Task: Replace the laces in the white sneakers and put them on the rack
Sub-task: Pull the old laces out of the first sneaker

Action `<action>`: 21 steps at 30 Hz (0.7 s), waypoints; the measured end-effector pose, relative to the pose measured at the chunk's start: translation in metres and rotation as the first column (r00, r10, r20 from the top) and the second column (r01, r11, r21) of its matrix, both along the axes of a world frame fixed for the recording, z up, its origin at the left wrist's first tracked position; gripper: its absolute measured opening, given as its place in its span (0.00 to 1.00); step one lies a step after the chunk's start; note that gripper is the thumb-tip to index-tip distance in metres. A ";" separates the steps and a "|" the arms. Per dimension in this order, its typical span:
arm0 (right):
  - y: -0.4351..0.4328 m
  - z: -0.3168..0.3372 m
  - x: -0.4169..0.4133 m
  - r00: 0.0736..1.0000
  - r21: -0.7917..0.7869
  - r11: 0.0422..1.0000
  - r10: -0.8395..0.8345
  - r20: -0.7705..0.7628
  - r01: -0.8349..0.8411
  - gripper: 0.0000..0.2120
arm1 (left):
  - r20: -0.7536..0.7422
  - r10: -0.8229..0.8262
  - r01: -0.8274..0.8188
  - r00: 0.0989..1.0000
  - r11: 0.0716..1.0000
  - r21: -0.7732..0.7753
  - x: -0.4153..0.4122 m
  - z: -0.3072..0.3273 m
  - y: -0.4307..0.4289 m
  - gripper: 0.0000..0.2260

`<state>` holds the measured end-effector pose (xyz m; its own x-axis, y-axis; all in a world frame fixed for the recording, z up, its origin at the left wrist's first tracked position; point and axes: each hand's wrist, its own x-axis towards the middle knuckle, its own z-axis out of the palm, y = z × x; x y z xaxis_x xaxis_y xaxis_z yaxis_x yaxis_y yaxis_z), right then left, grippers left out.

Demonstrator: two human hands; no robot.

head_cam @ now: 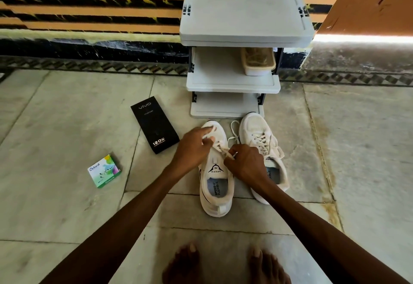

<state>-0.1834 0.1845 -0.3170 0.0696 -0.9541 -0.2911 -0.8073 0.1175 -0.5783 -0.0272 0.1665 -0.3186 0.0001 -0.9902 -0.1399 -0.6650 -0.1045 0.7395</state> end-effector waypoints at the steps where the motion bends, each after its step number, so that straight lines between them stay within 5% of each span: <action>1: 0.000 0.000 0.000 1.000 0.008 1.000 -0.003 0.001 0.003 0.07 | -0.040 -0.024 0.024 0.999 1.000 -0.016 -0.003 -0.002 0.000 0.16; 4: -0.001 0.000 -0.002 1.000 0.026 0.999 -0.019 0.014 0.018 0.08 | -0.514 0.102 -0.081 0.852 0.995 0.063 -0.009 0.008 -0.001 0.12; 6: -0.001 -0.001 -0.003 1.000 0.031 0.999 -0.020 0.015 0.020 0.08 | -0.800 0.232 -0.155 0.553 0.972 0.175 -0.007 0.018 -0.009 0.13; 8: 0.000 -0.001 -0.003 1.000 0.036 0.999 -0.021 0.009 0.021 0.09 | -0.910 0.267 -0.136 0.317 0.962 0.236 -0.001 0.022 -0.016 0.13; 9: -0.001 -0.001 -0.003 1.000 0.036 0.999 -0.023 0.007 0.022 0.09 | -0.907 0.259 -0.119 0.333 0.965 0.232 0.001 0.023 -0.018 0.14; 11: -0.002 -0.003 -0.004 1.000 0.040 0.999 -0.021 0.008 0.020 0.08 | -0.758 0.218 -0.085 0.615 0.974 0.210 0.003 0.021 -0.018 0.12; 13: -0.002 -0.004 -0.005 1.000 0.047 0.999 -0.022 0.016 0.021 0.07 | -0.301 0.048 -0.021 0.952 0.995 0.093 0.003 0.011 -0.016 0.09; 14: -0.002 -0.005 -0.005 1.000 0.046 0.999 -0.020 0.019 0.019 0.06 | -0.023 -0.056 0.057 0.998 0.998 0.013 0.003 0.004 -0.013 0.09; 16: -0.002 -0.008 -0.005 1.000 0.034 0.999 -0.016 0.020 0.015 0.07 | 0.377 -0.237 0.256 0.895 0.967 -0.001 0.001 -0.005 -0.006 0.12; 18: -0.002 -0.011 -0.005 1.000 0.018 1.000 -0.015 0.020 0.015 0.08 | 0.582 -0.357 0.379 0.730 0.921 0.090 -0.006 -0.011 0.000 0.14; 20: -0.002 -0.012 -0.005 0.999 -0.004 1.000 -0.019 0.026 0.019 0.09 | 0.615 -0.361 0.392 0.702 0.915 0.090 -0.014 -0.015 0.002 0.13; 21: -0.001 -0.012 -0.005 0.999 -0.013 1.000 -0.021 0.030 0.022 0.09 | 0.541 -0.316 0.349 0.779 0.936 0.045 -0.017 -0.014 0.001 0.10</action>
